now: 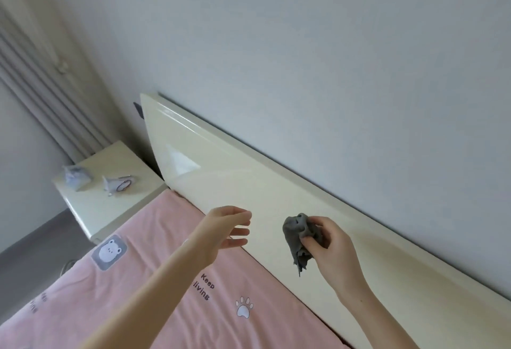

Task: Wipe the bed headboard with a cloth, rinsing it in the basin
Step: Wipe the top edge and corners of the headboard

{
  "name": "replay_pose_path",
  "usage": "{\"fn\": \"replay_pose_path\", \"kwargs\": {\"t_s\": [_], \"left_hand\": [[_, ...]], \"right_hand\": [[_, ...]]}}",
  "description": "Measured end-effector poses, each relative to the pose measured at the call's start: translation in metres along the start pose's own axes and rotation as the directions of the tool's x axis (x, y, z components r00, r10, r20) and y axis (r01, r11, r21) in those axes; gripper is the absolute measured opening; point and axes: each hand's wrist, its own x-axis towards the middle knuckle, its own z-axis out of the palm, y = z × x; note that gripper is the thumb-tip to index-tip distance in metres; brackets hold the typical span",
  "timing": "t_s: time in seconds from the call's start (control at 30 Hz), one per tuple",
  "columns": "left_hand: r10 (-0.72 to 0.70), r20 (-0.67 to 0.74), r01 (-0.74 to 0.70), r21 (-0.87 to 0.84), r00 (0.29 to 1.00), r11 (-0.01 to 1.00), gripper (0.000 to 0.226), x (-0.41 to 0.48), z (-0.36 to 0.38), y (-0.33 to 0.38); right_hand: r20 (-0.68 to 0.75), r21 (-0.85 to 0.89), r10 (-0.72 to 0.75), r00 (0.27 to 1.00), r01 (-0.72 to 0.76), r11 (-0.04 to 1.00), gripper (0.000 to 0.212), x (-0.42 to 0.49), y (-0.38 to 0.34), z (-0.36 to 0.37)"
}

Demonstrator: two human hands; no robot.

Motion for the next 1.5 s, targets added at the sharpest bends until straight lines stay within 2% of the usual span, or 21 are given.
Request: {"fn": "replay_pose_path", "kwargs": {"t_s": [0.2,0.27,0.37,0.5,0.53,0.6,0.63,0.7,0.73,0.83,0.87,0.93,1.0,1.1,1.13,1.2,1.27,1.33,1.37,1.43,1.5], "left_hand": [[0.063,-0.015,-0.063,-0.002,0.998,0.998,0.025,0.02,-0.083,0.004],[0.08,-0.039,-0.08,0.008,0.996,0.997,0.022,0.04,-0.122,0.01],[0.086,-0.066,-0.086,-0.003,0.994,0.996,0.016,0.083,-0.186,0.024],[0.126,-0.116,-0.127,-0.007,0.985,0.992,0.009,0.143,-0.266,0.04],[0.136,-0.134,-0.14,-0.015,0.982,0.99,0.008,0.155,-0.283,0.043],[0.134,-0.17,-0.143,-0.042,0.976,0.989,0.007,0.173,-0.312,0.046],[0.127,-0.187,-0.139,-0.054,0.974,0.989,0.007,0.179,-0.324,0.046],[0.113,-0.207,-0.128,-0.06,0.972,0.99,0.007,0.189,-0.342,0.043],[0.104,-0.214,-0.12,-0.062,0.971,0.991,0.008,0.193,-0.348,0.041],[0.067,-0.233,-0.085,-0.07,0.97,0.994,0.008,0.198,-0.359,0.032],[0.063,-0.24,-0.082,-0.068,0.969,0.994,0.008,0.199,-0.361,0.029],[0.048,-0.266,-0.069,-0.069,0.963,0.995,0.009,0.2,-0.363,0.025],[0.031,-0.288,-0.047,-0.05,0.957,0.998,0.011,0.203,-0.364,0.025],[0.007,-0.351,-0.03,-0.059,0.936,0.998,0.015,0.217,-0.361,0.03],[0.0,-0.369,-0.026,-0.064,0.929,0.998,0.015,0.223,-0.36,0.033],[-0.014,-0.403,-0.018,-0.075,0.915,0.997,0.015,0.235,-0.358,0.036],[-0.024,-0.424,-0.015,-0.088,0.905,0.996,0.015,0.246,-0.355,0.038],[-0.057,-0.427,0.007,-0.118,0.902,0.993,0.014,0.256,-0.353,0.033],[-0.075,-0.424,0.021,-0.131,0.903,0.991,0.013,0.259,-0.353,0.03],[-0.102,-0.423,0.042,-0.149,0.9,0.988,0.011,0.266,-0.356,0.021],[-0.116,-0.438,0.042,-0.175,0.892,0.984,0.011,0.272,-0.366,0.016]], "right_hand": [[0.049,-0.034,-0.239,0.97,0.241,0.97,0.018,0.04,-0.05,0.103],[-0.023,-0.159,-0.34,0.94,0.332,0.93,0.02,0.061,-0.058,0.137],[-0.077,-0.498,-0.509,0.857,0.409,0.764,0.024,0.12,-0.055,0.178],[0.01,-0.79,-0.568,0.823,0.355,0.5,0.016,0.207,-0.064,0.225],[0.054,-0.789,-0.588,0.807,0.396,0.47,0.019,0.223,-0.068,0.236],[0.244,-0.848,-0.638,0.73,0.48,0.225,0.031,0.249,-0.062,0.264],[0.354,-0.878,-0.632,0.689,0.478,0.03,0.032,0.26,-0.051,0.273],[0.521,-0.85,-0.502,0.691,0.474,-0.229,0.028,0.267,-0.024,0.29],[0.579,-0.815,-0.384,0.72,0.495,-0.3,0.027,0.262,-0.014,0.293],[0.75,-0.595,-0.048,0.66,0.641,-0.484,0.031,0.241,0.032,0.28],[0.76,-0.546,0.038,0.648,0.67,-0.502,0.026,0.233,0.035,0.274],[0.811,-0.476,0.038,0.583,0.697,-0.537,0.034,0.245,0.023,0.274],[0.839,-0.512,-0.169,0.517,0.647,-0.565,0.039,0.279,-0.017,0.299],[0.746,-0.664,-0.395,0.536,0.557,-0.499,0.036,0.344,-0.086,0.363],[0.74,-0.669,-0.381,0.554,0.551,-0.498,0.038,0.353,-0.091,0.378],[0.779,-0.619,-0.352,0.519,0.548,-0.563,0.041,0.352,-0.07,0.393],[0.855,-0.494,-0.208,0.476,0.623,-0.606,0.046,0.328,-0.022,0.381],[0.881,-0.425,-0.078,0.466,0.709,-0.562,0.041,0.306,0.009,0.359],[0.889,-0.415,-0.072,0.453,0.728,-0.546,0.039,0.307,0.014,0.357],[0.881,-0.459,-0.183,0.436,0.696,-0.553,0.038,0.33,0.001,0.377],[0.82,-0.572,-0.363,0.441,0.623,-0.534,0.043,0.364,-0.035,0.411]]}}
